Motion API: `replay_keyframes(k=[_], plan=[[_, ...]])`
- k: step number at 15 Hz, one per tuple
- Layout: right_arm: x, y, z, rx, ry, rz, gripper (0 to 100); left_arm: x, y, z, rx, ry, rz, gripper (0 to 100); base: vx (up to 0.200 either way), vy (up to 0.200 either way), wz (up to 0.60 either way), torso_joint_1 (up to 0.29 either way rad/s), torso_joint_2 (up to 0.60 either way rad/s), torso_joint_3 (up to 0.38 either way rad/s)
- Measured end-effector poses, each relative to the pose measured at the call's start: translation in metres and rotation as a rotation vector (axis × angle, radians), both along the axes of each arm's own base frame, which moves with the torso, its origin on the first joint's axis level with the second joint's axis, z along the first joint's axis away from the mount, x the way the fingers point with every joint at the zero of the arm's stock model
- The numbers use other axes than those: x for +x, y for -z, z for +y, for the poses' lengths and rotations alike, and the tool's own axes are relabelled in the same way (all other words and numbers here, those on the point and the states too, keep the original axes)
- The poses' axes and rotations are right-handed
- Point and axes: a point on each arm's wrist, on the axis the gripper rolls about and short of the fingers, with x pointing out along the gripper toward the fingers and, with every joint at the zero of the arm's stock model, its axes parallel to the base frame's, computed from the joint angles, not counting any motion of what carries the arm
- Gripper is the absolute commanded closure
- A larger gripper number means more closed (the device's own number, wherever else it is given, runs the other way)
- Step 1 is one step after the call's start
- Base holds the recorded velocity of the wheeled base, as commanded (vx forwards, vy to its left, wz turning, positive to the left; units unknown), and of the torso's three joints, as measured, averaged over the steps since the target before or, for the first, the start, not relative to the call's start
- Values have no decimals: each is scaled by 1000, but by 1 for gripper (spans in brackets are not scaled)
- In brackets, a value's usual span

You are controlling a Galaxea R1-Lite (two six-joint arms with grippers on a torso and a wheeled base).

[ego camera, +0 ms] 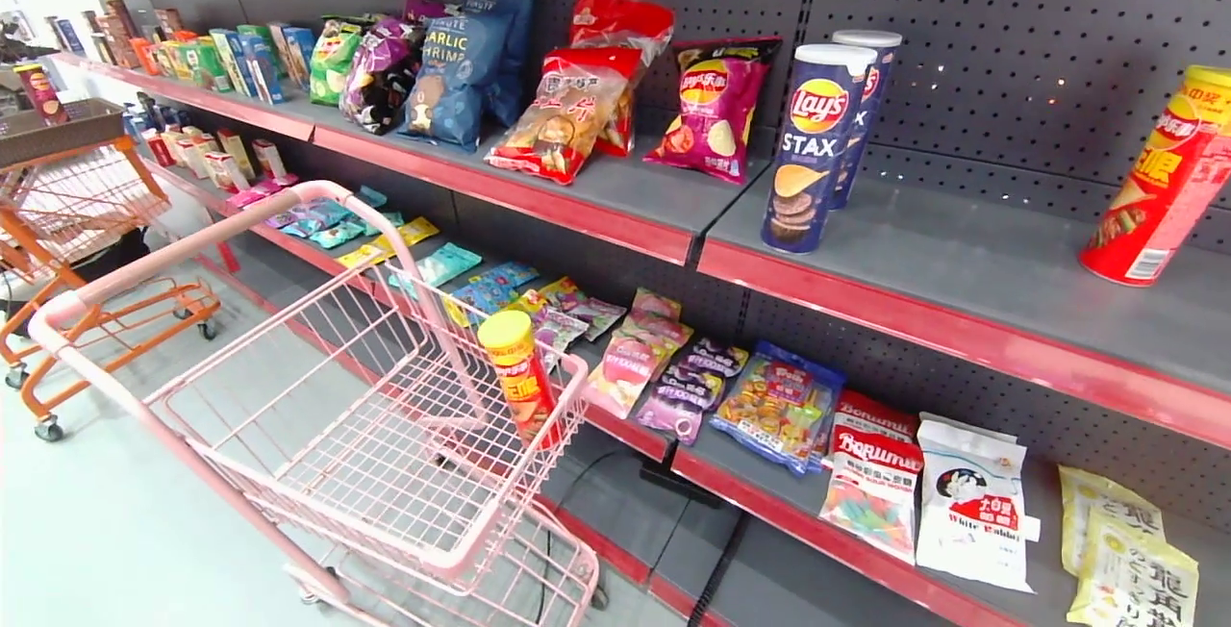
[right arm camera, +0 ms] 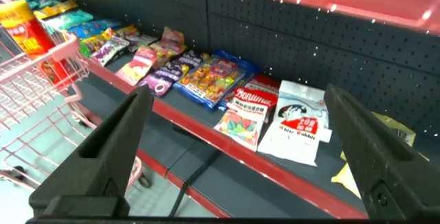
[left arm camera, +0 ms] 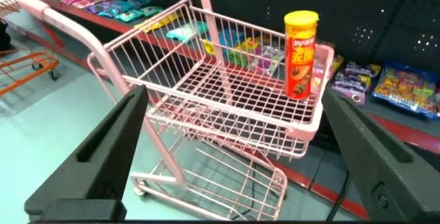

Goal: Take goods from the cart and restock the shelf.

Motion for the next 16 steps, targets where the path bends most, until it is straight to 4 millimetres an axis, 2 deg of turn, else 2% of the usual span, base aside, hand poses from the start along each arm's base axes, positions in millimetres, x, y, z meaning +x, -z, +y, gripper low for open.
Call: replay_keyframes(k=[8, 14, 16], plan=[[0, 0, 0, 0, 2, 1, 0, 0, 0, 0, 2, 2, 3, 0, 0, 0, 0, -168, 505, 333], [0, 0, 0, 0, 6, 0, 0, 0, -2, 0, 0, 2, -12, 0, 0, 0, 0, -17, 62, 43], [0, 0, 0, 0, 5, 0, 0, -3, -23, 0, -6, 18, -60, 0, 0, 0, 0, 0, 0, 0]])
